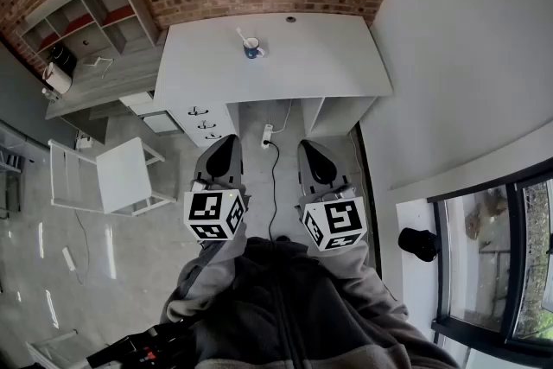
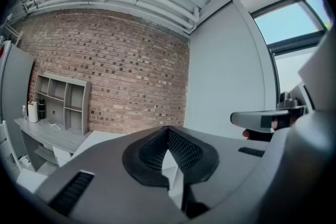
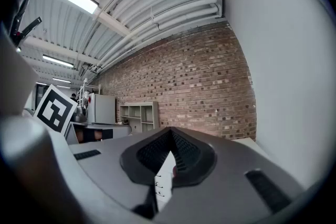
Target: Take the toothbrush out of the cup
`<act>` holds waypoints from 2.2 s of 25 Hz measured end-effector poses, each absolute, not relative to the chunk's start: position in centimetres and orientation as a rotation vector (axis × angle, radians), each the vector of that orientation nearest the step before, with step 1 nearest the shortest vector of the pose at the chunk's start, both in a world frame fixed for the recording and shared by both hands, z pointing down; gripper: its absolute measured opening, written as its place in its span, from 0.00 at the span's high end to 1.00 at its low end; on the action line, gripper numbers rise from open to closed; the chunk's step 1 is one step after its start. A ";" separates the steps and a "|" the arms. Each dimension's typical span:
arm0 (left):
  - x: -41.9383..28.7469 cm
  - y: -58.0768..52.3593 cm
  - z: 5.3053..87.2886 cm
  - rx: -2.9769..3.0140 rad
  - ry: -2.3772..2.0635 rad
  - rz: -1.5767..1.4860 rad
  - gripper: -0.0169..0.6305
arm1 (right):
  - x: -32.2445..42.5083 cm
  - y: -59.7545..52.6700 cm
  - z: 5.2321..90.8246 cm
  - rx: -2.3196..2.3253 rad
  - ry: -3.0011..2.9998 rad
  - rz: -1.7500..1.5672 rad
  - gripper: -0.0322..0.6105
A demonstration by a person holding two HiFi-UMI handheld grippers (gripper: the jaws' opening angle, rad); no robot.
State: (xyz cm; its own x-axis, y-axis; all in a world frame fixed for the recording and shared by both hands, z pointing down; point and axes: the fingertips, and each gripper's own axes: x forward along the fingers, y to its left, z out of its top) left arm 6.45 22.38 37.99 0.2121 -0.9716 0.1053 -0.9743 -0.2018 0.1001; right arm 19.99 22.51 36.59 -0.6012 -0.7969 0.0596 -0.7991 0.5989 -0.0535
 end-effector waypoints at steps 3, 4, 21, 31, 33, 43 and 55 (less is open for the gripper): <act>7.1 22.0 38.0 2.328 -1.896 0.028 0.97 | 20.6 22.2 36.7 1.379 -2.789 0.108 0.95; 7.3 22.0 38.0 2.329 -1.899 0.024 0.97 | 20.8 22.1 36.7 1.374 -2.791 0.104 0.95; 4.0 21.5 37.6 2.310 -1.986 -0.016 0.97 | 21.8 19.3 39.0 1.293 -2.804 0.110 0.95; -2.0 11.1 38.9 2.341 -1.950 -0.091 0.97 | 15.6 9.7 39.8 1.291 -2.797 0.041 0.95; -3.4 7.9 38.9 2.343 -1.939 -0.095 0.97 | 14.3 6.7 39.5 1.303 -2.793 0.030 0.95; -9.6 -5.2 41.6 2.260 -1.838 -0.019 0.97 | 7.3 -6.2 40.3 1.291 -2.753 0.103 0.95; -14.9 -14.3 44.0 2.225 -1.745 0.028 0.97 | 1.5 -15.5 42.7 1.257 -2.664 0.143 0.95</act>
